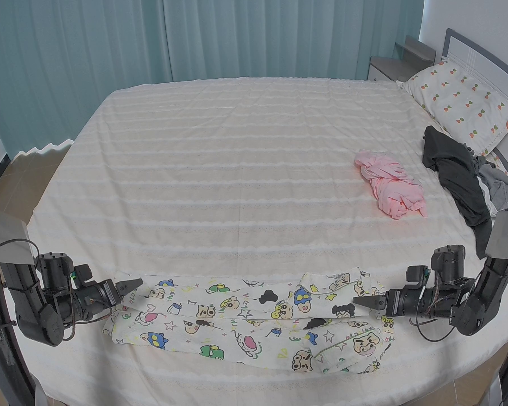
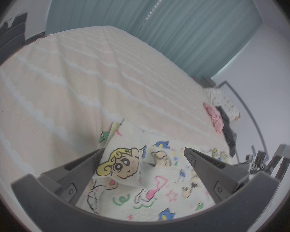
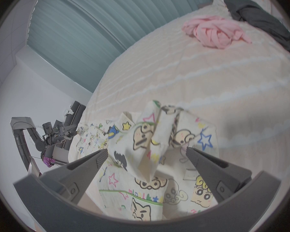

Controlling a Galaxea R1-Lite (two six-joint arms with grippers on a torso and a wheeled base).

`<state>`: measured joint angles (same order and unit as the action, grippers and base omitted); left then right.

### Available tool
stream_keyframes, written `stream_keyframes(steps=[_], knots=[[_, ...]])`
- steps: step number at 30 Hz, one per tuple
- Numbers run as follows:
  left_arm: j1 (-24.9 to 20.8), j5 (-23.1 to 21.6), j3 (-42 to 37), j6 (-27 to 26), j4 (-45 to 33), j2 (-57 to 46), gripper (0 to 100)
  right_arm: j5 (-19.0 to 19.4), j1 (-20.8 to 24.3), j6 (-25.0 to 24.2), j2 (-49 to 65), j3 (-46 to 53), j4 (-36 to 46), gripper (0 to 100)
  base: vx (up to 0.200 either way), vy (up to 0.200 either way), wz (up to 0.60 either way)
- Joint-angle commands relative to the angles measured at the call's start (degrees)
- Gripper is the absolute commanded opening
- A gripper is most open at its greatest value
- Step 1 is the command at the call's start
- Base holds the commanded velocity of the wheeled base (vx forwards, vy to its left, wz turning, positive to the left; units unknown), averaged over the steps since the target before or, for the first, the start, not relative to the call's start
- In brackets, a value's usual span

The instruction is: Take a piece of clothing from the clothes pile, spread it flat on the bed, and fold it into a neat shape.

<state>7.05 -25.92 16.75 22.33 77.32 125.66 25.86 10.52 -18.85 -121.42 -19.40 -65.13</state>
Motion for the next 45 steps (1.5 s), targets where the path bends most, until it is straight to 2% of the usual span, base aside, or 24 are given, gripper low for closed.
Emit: stream_keyframes(steps=[1,4,10,12,14,17,18,19,22,29,36,39,45], knots=[[0.7,-1.0,-1.2,5.7,3.6,-3.9,100,-2.6,0.8,-0.1,6.8,0.1,0.0,100,0.0,0.0,0.0],[0.8,-0.4,-0.6,8.6,4.3,-3.7,100,-4.3,3.2,-1.2,8.7,0.2,-0.3,100,0.0,0.0,0.0],[2.7,-1.1,-0.8,8.9,4.9,-2.4,100,-4.6,5.1,-3.4,8.5,1.5,-0.3,100,0.0,0.0,0.0],[4.6,-1.8,-0.3,8.3,5.3,-1.5,100,-4.3,5.5,-4.0,8.4,2.4,-0.4,100,0.0,0.0,0.0],[6.0,-2.8,-0.1,6.8,6.4,-0.5,100,-4.3,5.4,-4.4,8.2,2.4,-0.4,100,0.0,0.0,0.0],[8.5,-6.9,-0.1,-1.9,7.0,1.8,100,-4.1,5.2,-5.7,7.7,2.4,-0.4,100,0.0,0.0,0.0],[8.8,-7.4,-0.1,-2.6,7.0,2.0,100,-4.1,5.3,-5.8,7.5,2.4,-0.4,100,0.0,0.0,0.0],[9.1,-10.2,0.7,-3.9,7.0,2.8,100,-4.1,5.3,-5.9,6.6,2.2,-0.4,100,0.0,0.0,0.0],[8.9,-11.8,3.5,-3.9,6.0,3.0,100,-4.1,5.5,-5.9,5.4,2.5,-1.8,100,0.0,0.0,0.0],[7.0,-11.9,11.4,-5.5,-1.3,3.3,100,-4.1,5.9,-6.2,2.6,4.7,-8.1,100,0.0,0.0,0.0],[7.0,-12.1,16.1,-18.1,-18.3,2.4,100,-4.1,6.4,-6.2,1.7,5.9,-11.0,100,0.0,0.0,0.0],[6.7,-13.0,16.0,-20.6,-20.6,1.8,100,-4.1,6.5,-6.3,1.6,6.2,-11.1,100,0.0,0.0,0.0],[6.6,-13.6,15.9,-20.9,-20.7,0.5,100,-4.1,6.9,-6.2,1.3,6.7,-11.2,100,0.0,0.0,0.0]])
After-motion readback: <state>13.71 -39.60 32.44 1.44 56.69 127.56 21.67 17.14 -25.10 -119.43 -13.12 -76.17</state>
